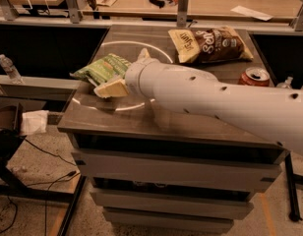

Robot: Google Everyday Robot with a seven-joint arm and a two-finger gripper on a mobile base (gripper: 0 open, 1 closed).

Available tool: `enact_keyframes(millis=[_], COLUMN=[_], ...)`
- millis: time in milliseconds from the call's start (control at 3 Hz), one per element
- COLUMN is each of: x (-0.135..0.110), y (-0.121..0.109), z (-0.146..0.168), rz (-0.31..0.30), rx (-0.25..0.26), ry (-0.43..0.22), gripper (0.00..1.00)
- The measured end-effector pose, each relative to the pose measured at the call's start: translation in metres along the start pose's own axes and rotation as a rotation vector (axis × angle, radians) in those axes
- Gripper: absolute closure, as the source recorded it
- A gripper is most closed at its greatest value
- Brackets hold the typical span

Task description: Move green jalapeno chip bag near brown chip bag

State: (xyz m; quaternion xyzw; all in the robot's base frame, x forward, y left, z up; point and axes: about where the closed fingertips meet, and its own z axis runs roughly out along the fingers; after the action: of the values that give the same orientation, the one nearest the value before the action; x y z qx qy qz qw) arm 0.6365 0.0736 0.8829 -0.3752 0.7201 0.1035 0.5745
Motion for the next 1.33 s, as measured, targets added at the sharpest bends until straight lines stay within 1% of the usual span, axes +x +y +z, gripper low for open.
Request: enact_keyframes(millis=[333,667,1000,1333], x=[-0.015,-0.020,-0.019,-0.016], y=[0.014,0.031,0.043,0.046], z=[0.026,0.048,0.059,0.066], rz=[-0.014,-0.020,-0.034,-0.037], rx=[-0.056,-0.151,-0.245,-0.280], ry=[-0.010,0.000,0.018,0.029], gripper=[0.00,0.00,0.00,0.00])
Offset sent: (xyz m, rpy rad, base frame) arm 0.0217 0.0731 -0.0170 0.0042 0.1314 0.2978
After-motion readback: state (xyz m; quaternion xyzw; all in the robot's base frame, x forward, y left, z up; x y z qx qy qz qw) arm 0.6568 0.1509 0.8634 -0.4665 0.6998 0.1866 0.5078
